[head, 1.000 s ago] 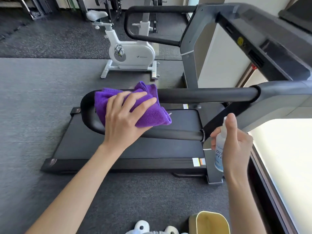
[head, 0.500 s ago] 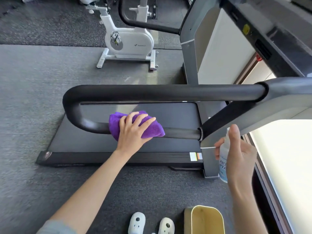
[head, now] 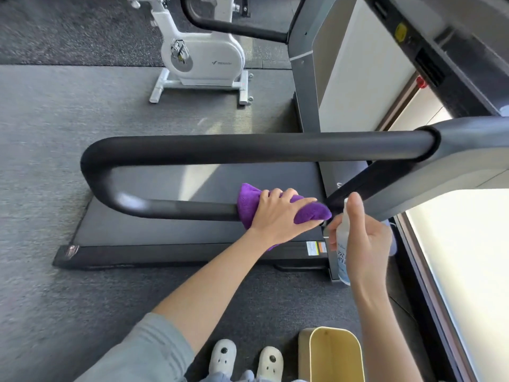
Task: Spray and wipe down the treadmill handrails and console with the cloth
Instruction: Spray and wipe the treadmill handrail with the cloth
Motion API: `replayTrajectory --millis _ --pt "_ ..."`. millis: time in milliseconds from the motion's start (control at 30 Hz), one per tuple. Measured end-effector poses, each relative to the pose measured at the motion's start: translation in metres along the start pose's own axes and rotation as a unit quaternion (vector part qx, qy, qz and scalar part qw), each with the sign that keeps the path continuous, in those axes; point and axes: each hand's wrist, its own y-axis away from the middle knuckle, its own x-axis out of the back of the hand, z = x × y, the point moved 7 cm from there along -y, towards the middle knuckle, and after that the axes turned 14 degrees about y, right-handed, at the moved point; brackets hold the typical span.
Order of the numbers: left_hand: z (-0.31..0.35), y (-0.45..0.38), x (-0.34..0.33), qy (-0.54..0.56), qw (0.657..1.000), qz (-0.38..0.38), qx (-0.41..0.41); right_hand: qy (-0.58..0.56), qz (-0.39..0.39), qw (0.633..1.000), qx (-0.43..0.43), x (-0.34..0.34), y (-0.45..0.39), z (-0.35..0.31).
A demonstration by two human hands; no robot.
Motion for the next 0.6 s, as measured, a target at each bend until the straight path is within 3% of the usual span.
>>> replayTrajectory --millis 133,333,600 --pt "-0.023 0.015 0.012 -0.020 0.998 -0.040 -0.033 -0.001 -0.009 1.000 -0.006 -0.006 -0.004 0.001" --pt "-0.093 0.050 0.055 -0.074 0.996 -0.027 0.032 0.001 -0.012 1.000 -0.027 -0.014 -0.012 0.015" --pt "-0.005 -0.018 -0.007 -0.060 0.996 -0.068 0.012 0.000 0.021 0.999 -0.048 0.009 -0.010 0.044"
